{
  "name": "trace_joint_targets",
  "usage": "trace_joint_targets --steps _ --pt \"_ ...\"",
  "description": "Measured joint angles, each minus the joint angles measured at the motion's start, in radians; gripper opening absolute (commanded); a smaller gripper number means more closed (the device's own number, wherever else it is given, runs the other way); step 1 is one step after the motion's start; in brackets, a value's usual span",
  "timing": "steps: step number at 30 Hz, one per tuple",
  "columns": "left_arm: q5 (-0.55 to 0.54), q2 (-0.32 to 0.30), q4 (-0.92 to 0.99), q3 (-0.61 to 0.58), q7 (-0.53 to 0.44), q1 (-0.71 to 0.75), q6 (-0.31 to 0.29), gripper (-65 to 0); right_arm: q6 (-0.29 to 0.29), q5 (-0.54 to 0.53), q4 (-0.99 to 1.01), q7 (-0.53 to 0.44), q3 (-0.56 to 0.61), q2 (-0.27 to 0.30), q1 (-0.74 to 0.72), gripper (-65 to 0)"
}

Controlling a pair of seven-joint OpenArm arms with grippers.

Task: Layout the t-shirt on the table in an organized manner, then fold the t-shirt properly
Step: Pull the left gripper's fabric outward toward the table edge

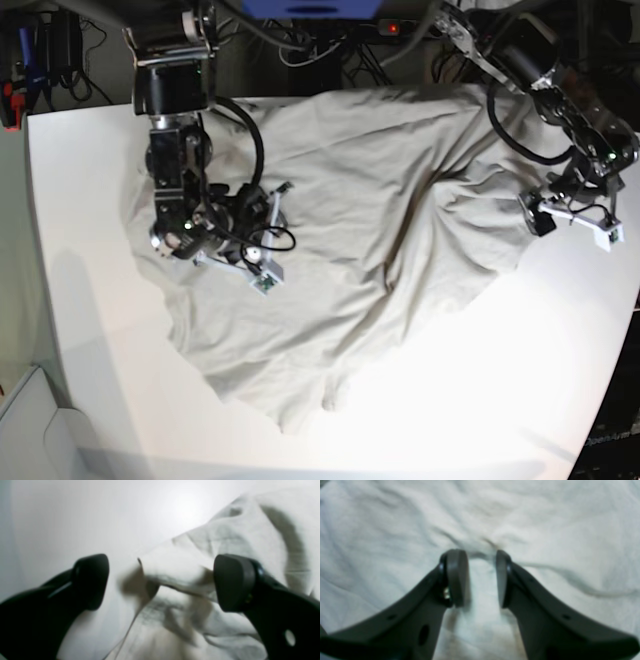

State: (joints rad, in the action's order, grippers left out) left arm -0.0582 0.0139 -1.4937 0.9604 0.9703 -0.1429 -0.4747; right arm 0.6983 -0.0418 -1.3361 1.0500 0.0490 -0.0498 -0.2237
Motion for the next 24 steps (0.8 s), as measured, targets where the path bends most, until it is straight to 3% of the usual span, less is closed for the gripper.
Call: trace_joint_targets --steps 5,7,10,12,16,24 --pt "-0.014 0.000 0.064 -0.007 -0.029 -0.020 -0.013 0.0 0.000 0.000 -0.001 0.000 0.000 0.000 0.000 -43.5" --pt "-0.011 0.002 0.077 -0.006 -0.019 -0.015 -0.011 -12.5 0.000 0.000 -0.001 -0.001 0.000 0.000 0.000 -43.5" --pt "-0.005 0.000 0.079 -0.002 -0.020 -0.032 -0.012 -37.1 0.000 0.000 -0.001 -0.001 0.000 0.000 0.000 -43.5" --pt "-0.010 0.000 0.078 -0.003 -0.031 -0.045 -0.012 -46.0 0.000 0.000 -0.001 0.000 0.000 0.000 0.000 -43.5" --pt "-0.014 0.000 0.078 -0.006 -0.027 -0.042 -0.011 -43.4 0.000 0.000 -0.001 -0.001 0.000 0.000 0.000 -43.5" --pt "-0.008 -0.012 0.074 -0.006 -0.026 -0.065 -0.011 -52.1 0.000 0.000 -0.001 0.000 0.000 0.000 0.000 -43.5"
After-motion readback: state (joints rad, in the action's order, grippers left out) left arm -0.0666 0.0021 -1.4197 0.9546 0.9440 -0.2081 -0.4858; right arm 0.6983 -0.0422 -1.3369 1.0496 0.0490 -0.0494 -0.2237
